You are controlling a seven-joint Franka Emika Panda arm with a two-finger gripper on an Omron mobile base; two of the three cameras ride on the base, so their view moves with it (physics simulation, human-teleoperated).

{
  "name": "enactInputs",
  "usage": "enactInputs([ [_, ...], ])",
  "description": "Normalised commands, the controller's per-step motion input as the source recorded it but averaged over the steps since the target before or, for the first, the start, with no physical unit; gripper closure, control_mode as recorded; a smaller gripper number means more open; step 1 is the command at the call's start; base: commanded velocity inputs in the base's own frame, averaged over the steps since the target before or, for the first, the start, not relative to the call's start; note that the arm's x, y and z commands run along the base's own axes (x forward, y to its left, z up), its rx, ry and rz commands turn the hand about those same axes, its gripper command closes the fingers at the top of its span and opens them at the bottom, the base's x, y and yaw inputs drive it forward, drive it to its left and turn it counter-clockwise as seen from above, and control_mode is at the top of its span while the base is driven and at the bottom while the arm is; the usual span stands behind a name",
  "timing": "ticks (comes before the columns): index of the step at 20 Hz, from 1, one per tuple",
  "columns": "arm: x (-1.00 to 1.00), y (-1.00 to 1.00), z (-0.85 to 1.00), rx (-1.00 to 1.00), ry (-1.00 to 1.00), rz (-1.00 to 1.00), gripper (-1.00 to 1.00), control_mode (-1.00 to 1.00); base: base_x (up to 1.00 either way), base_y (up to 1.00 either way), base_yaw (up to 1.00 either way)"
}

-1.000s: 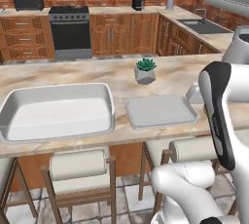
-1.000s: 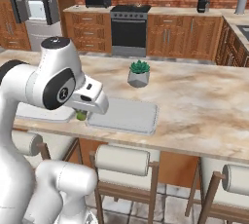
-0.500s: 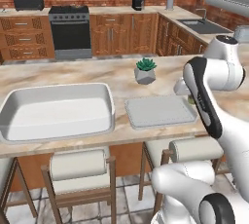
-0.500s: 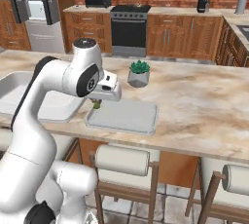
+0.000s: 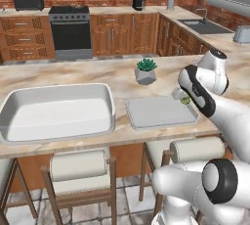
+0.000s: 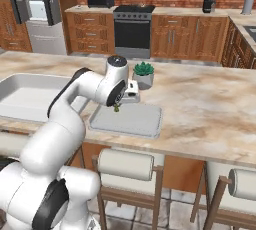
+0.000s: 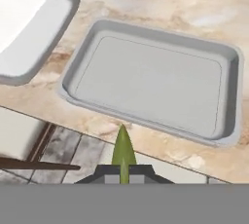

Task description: Place the cold items (lemon wedge and cucumber) from the fridge in one tupperware on the dining counter. Place the warm items (hot dog and kebab skewer) in the stove area in another tupperware.

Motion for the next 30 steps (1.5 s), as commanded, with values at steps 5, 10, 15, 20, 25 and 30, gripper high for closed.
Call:
enactInputs([
  [5,0.68,-0.41,-0.57,0.0,-0.01,0.29,1.0,-1.0,0.0,0.0,0.0],
  [10,0.53,-0.32,-0.45,-0.04,-0.03,0.17,1.0,-1.0,0.0,0.0,0.0],
  [15,0.48,-0.1,-0.25,-0.04,0.0,0.13,1.0,-1.0,0.0,0.0,0.0],
  [20,0.45,-0.05,-0.33,-0.15,0.03,0.04,1.0,-1.0,0.0,0.0,0.0],
  [25,0.43,-0.24,-0.44,-0.17,0.07,0.0,1.0,-1.0,0.0,0.0,0.0],
  [30,0.48,-0.19,-0.35,-0.11,0.04,0.0,1.0,-1.0,0.0,0.0,0.0],
])
